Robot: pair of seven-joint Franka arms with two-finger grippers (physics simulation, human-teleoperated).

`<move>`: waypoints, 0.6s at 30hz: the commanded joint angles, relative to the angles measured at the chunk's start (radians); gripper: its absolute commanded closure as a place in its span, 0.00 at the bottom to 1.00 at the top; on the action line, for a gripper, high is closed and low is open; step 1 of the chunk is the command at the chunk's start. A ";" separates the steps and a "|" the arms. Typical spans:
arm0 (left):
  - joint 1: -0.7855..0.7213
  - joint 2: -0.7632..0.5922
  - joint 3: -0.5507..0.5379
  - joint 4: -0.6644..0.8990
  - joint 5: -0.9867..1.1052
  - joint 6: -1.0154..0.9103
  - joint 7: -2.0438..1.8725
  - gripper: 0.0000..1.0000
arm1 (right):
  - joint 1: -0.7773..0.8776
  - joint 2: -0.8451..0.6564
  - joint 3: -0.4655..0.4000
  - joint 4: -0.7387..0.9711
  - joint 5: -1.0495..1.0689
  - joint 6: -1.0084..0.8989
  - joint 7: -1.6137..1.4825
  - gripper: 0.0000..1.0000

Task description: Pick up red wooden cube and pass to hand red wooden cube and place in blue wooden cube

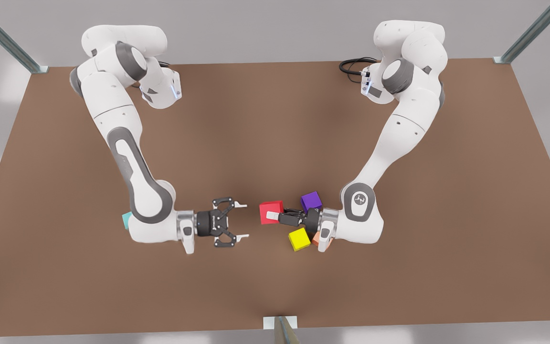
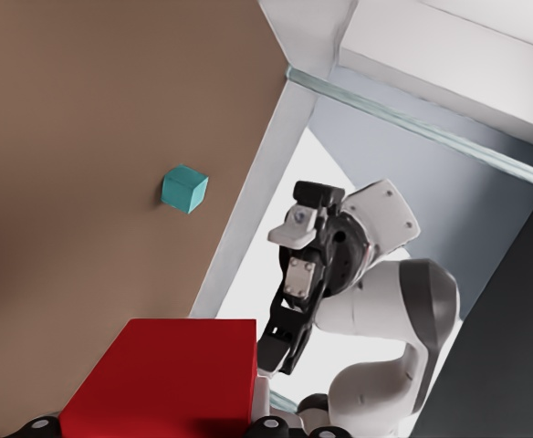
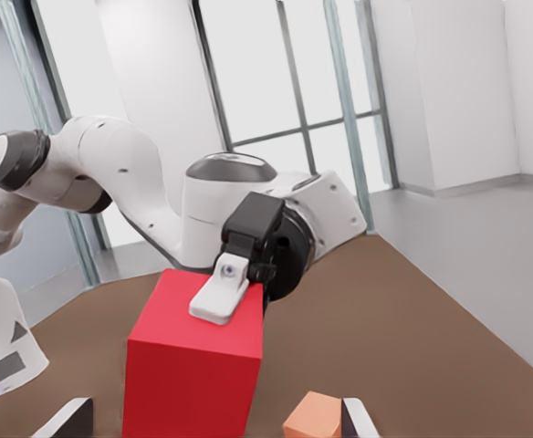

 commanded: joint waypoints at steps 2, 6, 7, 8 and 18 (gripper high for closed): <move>-0.005 0.003 -0.001 0.002 -0.009 0.002 0.182 0.36 | 0.001 -0.006 0.006 -0.013 0.026 -0.006 -0.228 0.00; -0.003 -0.001 -0.001 0.002 -0.009 0.000 0.216 0.36 | 0.013 -0.003 0.006 -0.017 0.051 0.008 -0.228 0.00; -0.005 -0.001 -0.001 0.002 -0.009 0.000 0.229 0.36 | 0.015 -0.003 0.008 -0.017 0.051 0.016 -0.228 0.00; -0.003 -0.003 -0.001 0.002 -0.009 0.000 0.230 0.36 | 0.021 -0.003 0.006 -0.017 0.060 0.016 -0.228 0.00; -0.002 -0.001 -0.001 0.000 -0.008 -0.001 0.318 0.36 | 0.064 0.000 0.008 -0.016 0.095 0.074 -0.226 0.00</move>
